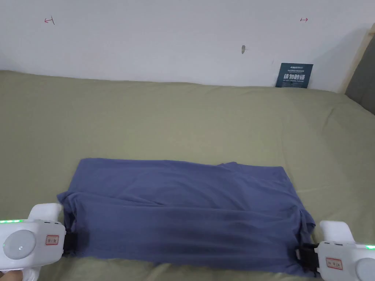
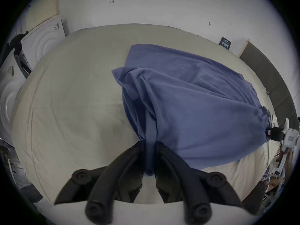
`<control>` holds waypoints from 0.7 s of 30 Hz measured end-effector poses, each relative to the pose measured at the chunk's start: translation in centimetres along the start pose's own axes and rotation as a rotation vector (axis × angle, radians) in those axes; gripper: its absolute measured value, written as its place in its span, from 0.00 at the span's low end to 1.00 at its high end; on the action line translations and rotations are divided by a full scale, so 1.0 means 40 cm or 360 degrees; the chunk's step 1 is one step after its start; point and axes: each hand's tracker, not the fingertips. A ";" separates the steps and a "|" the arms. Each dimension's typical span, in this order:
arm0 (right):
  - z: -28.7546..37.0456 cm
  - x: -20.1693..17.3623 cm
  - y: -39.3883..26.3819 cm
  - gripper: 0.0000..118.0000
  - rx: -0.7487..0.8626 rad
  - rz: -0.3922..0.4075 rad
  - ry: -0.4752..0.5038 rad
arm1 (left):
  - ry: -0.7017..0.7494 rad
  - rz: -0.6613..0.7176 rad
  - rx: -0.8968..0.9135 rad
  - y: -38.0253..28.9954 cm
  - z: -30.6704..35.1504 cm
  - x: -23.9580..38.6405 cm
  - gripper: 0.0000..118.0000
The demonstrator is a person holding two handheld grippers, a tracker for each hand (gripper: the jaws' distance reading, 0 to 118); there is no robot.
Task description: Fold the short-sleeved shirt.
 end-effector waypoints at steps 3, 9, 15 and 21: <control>0.031 -0.010 -0.007 0.06 0.0011 -0.0022 0.0052 | 0.0002 -0.0023 0.0007 0.000 0.017 0.000 0.12; 0.125 -0.004 -0.028 0.06 0.0076 -0.0039 0.0078 | 0.0003 -0.0051 0.0026 -0.031 0.089 -0.005 0.11; 0.243 -0.012 -0.146 0.06 0.0073 -0.0024 0.0133 | 0.0022 -0.0071 0.0044 -0.153 0.189 -0.036 0.11; 0.339 -0.043 -0.288 0.06 0.0032 0.0026 0.0179 | -0.0007 -0.0030 -0.0008 -0.309 0.288 -0.089 0.11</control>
